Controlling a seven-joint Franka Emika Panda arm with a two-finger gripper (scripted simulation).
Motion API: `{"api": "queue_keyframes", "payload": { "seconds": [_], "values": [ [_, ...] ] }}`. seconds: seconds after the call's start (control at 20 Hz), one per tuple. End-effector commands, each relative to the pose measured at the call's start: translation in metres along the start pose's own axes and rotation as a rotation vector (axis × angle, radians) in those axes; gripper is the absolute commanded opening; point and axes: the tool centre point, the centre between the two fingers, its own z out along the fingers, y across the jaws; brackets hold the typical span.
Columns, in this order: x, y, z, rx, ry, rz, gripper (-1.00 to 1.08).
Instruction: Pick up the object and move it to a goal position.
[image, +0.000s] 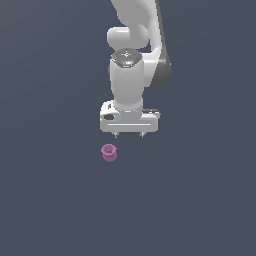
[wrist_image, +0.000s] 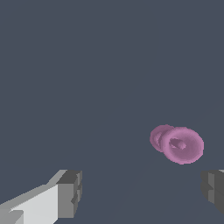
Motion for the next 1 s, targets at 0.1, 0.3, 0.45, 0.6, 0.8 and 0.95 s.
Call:
{"api": "queue_keyframes", "payload": {
  "seconds": [0.1, 0.3, 0.45, 0.6, 0.8, 0.95],
  "values": [
    [0.001, 0.0, -0.002, -0.002, 0.006, -0.004, 1.0],
    [0.011, -0.002, -0.019, -0.014, 0.045, -0.035, 1.0],
    [0.015, -0.003, -0.026, -0.02, 0.063, -0.049, 1.0],
    [0.014, -0.003, -0.025, -0.019, 0.06, -0.045, 1.0],
    [0.015, -0.002, -0.024, -0.02, 0.06, -0.05, 1.0],
    [0.015, 0.0, -0.022, -0.021, 0.057, -0.064, 1.0]
  ]
}}
